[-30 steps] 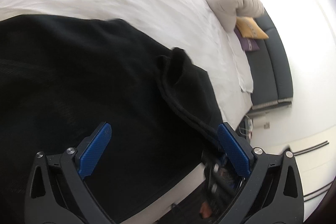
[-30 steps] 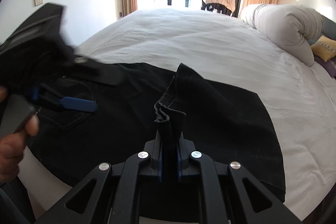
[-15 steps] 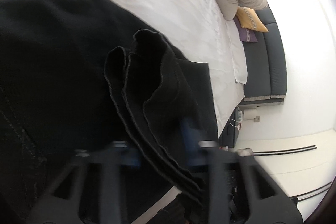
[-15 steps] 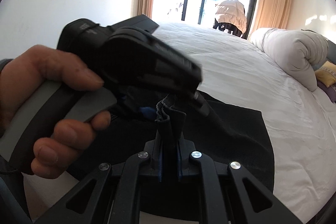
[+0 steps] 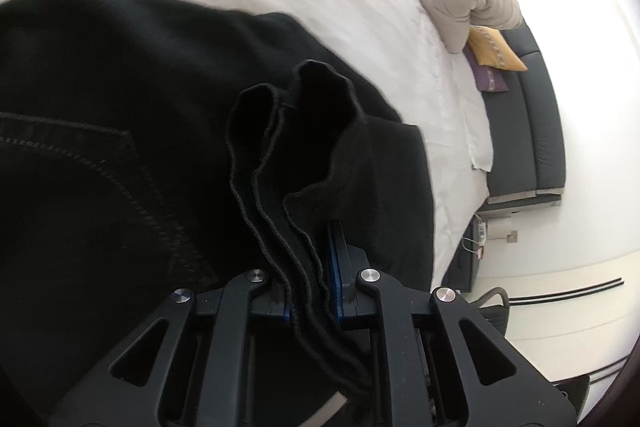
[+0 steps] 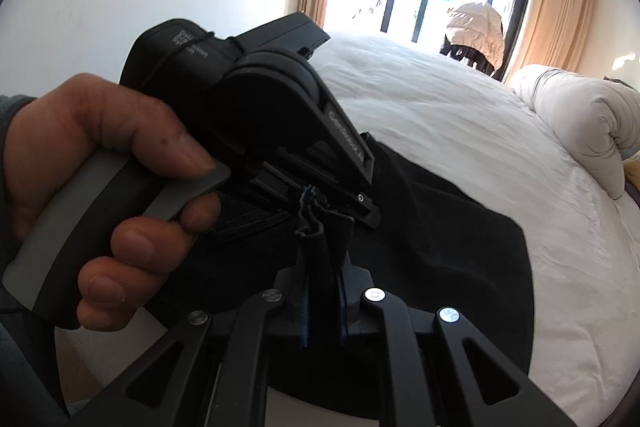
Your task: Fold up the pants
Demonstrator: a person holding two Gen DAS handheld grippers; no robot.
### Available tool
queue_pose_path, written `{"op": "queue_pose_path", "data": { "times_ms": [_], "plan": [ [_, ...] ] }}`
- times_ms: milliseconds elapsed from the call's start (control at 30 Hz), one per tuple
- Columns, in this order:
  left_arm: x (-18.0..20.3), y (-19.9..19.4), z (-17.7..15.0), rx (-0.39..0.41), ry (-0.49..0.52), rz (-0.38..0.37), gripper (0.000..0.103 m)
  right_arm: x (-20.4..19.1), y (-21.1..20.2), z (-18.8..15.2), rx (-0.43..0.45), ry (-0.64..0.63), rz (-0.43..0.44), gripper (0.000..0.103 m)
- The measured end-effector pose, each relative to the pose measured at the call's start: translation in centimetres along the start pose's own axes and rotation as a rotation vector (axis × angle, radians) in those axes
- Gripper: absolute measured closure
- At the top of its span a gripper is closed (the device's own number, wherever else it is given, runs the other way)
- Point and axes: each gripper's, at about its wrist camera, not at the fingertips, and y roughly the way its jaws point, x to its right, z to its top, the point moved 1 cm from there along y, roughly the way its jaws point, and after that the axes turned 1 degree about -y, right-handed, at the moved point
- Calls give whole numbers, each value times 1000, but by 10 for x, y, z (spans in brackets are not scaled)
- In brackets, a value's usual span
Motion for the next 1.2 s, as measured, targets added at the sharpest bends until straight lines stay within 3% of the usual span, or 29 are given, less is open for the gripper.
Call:
{"op": "queue_pose_path", "data": {
  "times_ms": [333, 667, 800, 933, 1100, 1200],
  "plan": [
    [6, 0, 3, 14, 23, 41, 90, 1, 18, -10, -50, 77, 103, 77],
    [-6, -12, -4, 33, -6, 14, 90, -10, 9, -18, -57, 9, 243, 74],
    [-27, -30, -14, 36, -7, 7, 90, 2, -1, -16, -53, 67, 292, 73],
    [-29, -28, -13, 39, 1, 15, 90, 57, -27, -15, 11, 242, 269, 73],
    [-26, -25, -18, 37, 16, 34, 90, 155, -35, -15, 65, 490, 165, 63],
    [-25, -25, -20, 46, 27, 43, 90, 213, -20, -8, 74, 626, 208, 62]
  ]
}}
